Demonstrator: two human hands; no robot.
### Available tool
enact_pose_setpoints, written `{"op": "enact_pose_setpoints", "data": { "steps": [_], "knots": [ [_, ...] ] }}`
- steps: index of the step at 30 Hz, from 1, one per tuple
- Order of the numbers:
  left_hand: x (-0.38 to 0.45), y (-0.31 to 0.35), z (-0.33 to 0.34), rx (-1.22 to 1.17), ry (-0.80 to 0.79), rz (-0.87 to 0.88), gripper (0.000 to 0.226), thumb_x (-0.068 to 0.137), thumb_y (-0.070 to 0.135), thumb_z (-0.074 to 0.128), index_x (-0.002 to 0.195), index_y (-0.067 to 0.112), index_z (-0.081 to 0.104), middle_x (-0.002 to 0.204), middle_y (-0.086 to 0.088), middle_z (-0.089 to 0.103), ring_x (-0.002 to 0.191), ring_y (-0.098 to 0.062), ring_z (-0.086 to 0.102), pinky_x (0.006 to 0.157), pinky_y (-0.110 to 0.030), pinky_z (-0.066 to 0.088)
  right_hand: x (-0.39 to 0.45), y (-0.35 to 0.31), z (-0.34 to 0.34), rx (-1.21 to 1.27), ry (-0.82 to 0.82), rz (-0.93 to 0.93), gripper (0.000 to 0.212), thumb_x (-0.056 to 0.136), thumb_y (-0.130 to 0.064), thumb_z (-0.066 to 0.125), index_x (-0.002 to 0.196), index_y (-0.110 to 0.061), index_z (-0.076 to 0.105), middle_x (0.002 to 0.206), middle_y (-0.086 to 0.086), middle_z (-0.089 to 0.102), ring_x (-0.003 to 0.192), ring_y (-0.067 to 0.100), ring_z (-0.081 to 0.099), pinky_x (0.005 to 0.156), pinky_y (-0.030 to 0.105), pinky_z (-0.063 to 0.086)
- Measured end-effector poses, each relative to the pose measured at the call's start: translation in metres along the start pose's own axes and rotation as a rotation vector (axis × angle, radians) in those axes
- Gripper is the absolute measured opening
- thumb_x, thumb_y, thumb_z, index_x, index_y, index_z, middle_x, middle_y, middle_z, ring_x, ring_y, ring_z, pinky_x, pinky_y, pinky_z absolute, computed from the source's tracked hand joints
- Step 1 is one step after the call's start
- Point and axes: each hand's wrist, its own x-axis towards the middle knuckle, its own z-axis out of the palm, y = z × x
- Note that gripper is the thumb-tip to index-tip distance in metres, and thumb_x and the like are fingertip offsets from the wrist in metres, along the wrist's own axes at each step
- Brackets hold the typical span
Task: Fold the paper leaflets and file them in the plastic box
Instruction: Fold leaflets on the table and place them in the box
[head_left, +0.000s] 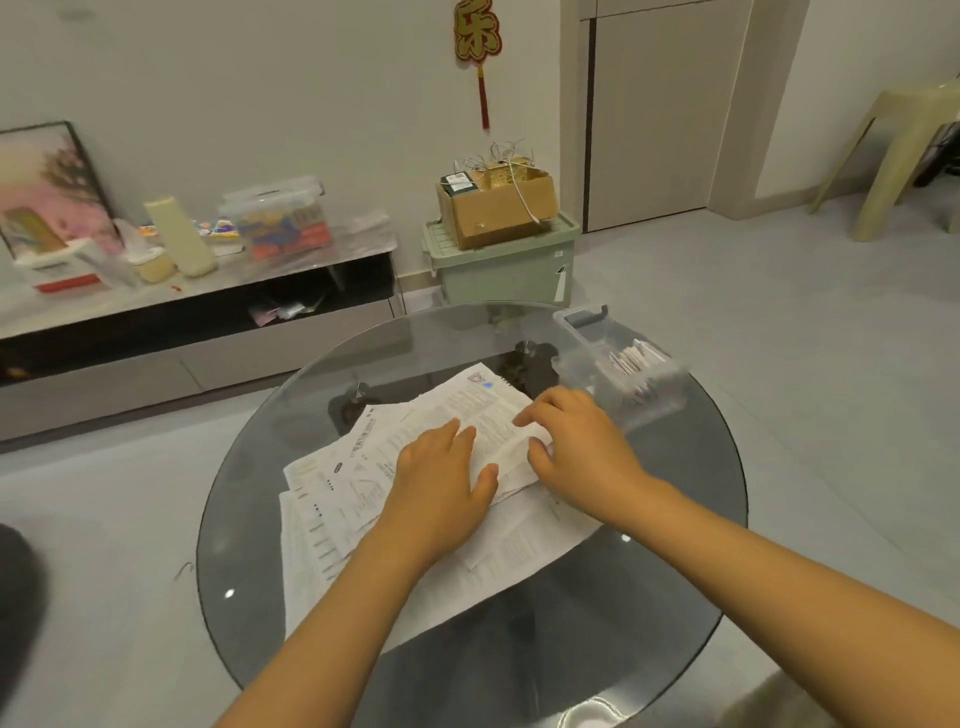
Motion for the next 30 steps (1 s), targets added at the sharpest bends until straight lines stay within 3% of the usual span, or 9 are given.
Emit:
{"op": "enact_pose_setpoints", "data": {
  "steps": [5,11,15,20,25,30],
  "knots": [
    [-0.003,-0.025,0.016,0.095,-0.17,-0.123,0.073,0.096,0.048,0.037,0.151,0.017,-0.001,0.159,-0.007,-0.007,0.146,-0.027,-0.004,0.119,-0.044,0.003,-0.002,-0.001,0.016,-0.07,-0.154,-0.062,0.039,0.092,-0.022,0.047,0.13,-0.024,0.05,0.134,-0.007,0.049,0.123,0.015,0.041,0.102,0.028,0.032],
    [-0.01,-0.035,0.009,0.145,-0.068,-0.004,0.055,0.093,0.05,0.045,0.141,0.026,0.034,0.144,0.002,0.038,0.131,-0.02,0.034,0.111,-0.039,0.02,-0.001,0.004,0.03,-0.134,-0.347,-0.171,0.051,0.088,-0.045,0.054,0.136,-0.028,0.044,0.139,-0.009,0.046,0.13,0.014,0.037,0.11,0.033,0.028],
    [-0.023,-0.031,0.004,0.148,0.01,0.059,0.04,0.093,0.047,0.043,0.122,0.024,0.058,0.121,0.004,0.06,0.108,-0.015,0.053,0.092,-0.028,0.038,-0.006,-0.001,0.034,-0.082,-0.342,-0.2,0.051,0.085,-0.05,0.058,0.132,-0.034,0.049,0.129,-0.008,0.053,0.123,0.015,0.043,0.106,0.031,0.03],
    [-0.04,-0.029,0.0,0.011,0.015,0.087,0.033,0.092,0.041,0.048,0.119,0.029,0.062,0.115,0.01,0.065,0.1,-0.011,0.059,0.076,-0.019,0.037,-0.017,-0.013,0.032,0.031,-0.35,-0.151,0.03,0.089,-0.039,0.059,0.117,-0.031,0.064,0.129,0.0,0.056,0.122,0.016,0.046,0.1,0.03,0.035],
    [-0.054,-0.035,-0.002,-0.142,-0.053,0.087,0.028,0.087,0.039,0.056,0.112,0.031,0.066,0.112,0.014,0.065,0.099,-0.008,0.059,0.085,-0.025,0.047,-0.028,-0.009,0.028,0.2,-0.28,-0.061,0.012,0.089,-0.026,0.06,0.094,-0.023,0.071,0.106,-0.008,0.066,0.102,0.013,0.058,0.089,0.027,0.044],
    [-0.066,-0.048,-0.007,-0.21,-0.085,0.12,0.033,0.084,0.035,0.063,0.117,0.029,0.062,0.12,0.017,0.059,0.114,-0.005,0.05,0.103,-0.03,0.036,-0.037,-0.003,0.021,0.255,-0.249,0.001,0.008,0.094,-0.024,0.052,0.086,-0.025,0.054,0.086,-0.009,0.063,0.074,0.002,0.053,0.063,0.01,0.039]
  ]
}}
